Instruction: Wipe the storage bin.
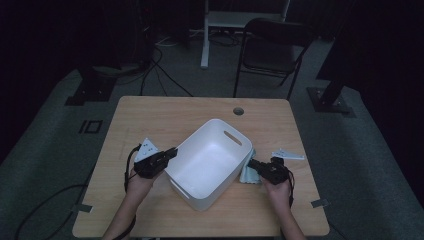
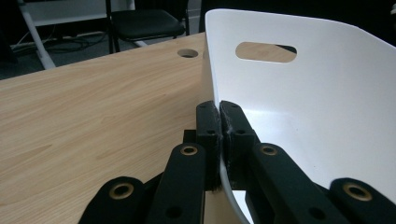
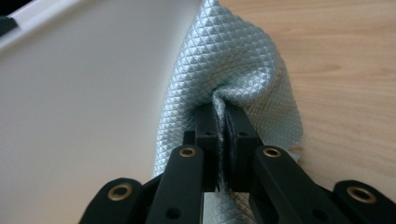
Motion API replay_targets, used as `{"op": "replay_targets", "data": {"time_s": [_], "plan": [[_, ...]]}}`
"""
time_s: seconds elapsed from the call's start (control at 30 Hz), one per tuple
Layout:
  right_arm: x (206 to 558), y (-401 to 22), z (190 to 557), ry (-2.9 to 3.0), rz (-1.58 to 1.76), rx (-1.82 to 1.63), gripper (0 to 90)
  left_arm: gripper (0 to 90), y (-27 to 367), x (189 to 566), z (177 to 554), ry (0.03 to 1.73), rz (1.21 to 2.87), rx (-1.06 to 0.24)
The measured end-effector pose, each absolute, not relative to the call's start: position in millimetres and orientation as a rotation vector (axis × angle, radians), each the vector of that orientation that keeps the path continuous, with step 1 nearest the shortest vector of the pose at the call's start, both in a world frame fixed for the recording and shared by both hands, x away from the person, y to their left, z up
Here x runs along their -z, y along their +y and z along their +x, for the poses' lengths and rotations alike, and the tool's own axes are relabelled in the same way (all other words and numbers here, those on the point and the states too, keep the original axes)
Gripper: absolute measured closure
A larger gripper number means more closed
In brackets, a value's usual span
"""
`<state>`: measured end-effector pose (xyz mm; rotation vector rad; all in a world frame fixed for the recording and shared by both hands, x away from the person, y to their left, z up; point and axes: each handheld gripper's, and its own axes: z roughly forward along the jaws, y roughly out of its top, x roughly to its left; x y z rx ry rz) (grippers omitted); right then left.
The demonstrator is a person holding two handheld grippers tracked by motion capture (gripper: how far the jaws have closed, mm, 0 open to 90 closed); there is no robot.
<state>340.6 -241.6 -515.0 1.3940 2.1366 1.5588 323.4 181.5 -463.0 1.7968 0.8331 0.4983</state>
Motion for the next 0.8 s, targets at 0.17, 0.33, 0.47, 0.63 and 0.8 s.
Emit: {"op": "replay_targets", "data": {"time_s": [0.17,0.33,0.47,0.63,0.8], "plan": [[525,-242,344,2.155,1.435,-1.55,85.6,87.8,181,463,323,0.834,1.796,-0.5],[531,-241,346,2.177,1.466,-1.527,85.6,87.7,181,463,323,0.838,1.795,-0.504],[525,-239,343,2.178,1.459,-1.511,85.6,87.7,181,463,323,0.839,1.795,-0.51],[509,-240,335,2.158,1.401,-1.574,85.6,87.8,181,463,323,0.839,1.797,-0.509],[483,-242,324,2.09,1.308,-1.695,85.6,87.8,181,463,323,0.838,1.799,-0.509]]}}
